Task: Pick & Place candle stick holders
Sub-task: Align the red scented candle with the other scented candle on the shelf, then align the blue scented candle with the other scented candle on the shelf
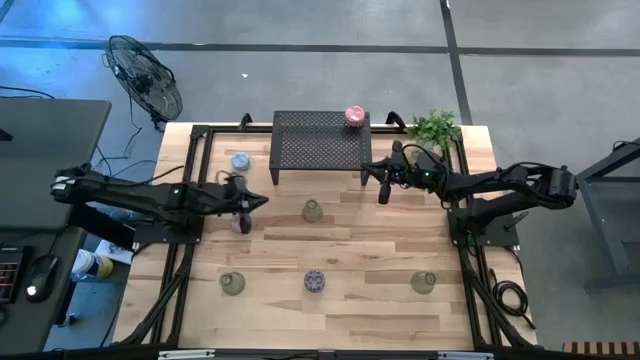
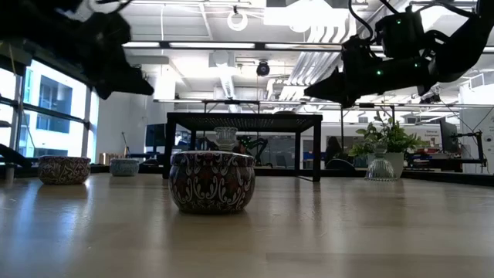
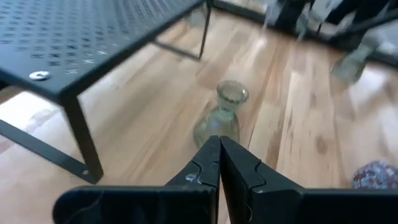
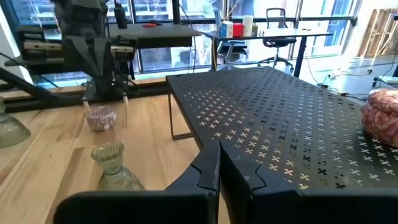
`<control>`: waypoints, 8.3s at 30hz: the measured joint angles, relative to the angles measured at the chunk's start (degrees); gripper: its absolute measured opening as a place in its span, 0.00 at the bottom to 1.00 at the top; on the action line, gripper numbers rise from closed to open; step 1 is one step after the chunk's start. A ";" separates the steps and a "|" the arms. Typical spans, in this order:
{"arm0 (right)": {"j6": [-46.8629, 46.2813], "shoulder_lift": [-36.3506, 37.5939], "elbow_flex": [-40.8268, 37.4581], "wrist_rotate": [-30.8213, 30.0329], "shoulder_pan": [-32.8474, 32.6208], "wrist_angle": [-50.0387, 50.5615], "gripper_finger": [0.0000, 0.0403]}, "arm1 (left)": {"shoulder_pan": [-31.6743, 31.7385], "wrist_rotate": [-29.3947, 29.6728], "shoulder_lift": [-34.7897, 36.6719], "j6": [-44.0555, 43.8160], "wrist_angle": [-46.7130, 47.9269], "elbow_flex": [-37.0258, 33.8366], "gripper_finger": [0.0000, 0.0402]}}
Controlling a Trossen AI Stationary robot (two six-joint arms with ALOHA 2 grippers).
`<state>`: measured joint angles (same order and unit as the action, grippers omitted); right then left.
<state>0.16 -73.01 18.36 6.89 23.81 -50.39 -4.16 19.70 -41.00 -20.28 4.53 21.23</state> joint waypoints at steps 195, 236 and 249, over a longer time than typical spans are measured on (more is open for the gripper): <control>6.08 -0.09 -0.58 2.83 -3.98 9.46 0.00 | 38.89 -16.74 -78.73 32.07 61.90 111.13 0.45; 8.85 -0.09 -0.56 -6.52 -8.99 4.60 0.00 | 36.23 -5.86 -21.30 9.47 25.75 25.85 0.00; 7.74 -0.09 -0.56 -6.29 -7.76 5.95 0.00 | 56.89 -19.92 -21.30 13.59 25.06 20.96 0.00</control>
<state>7.90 -73.10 17.80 0.60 16.05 -44.45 52.73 -0.23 -62.30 -6.68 29.59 42.19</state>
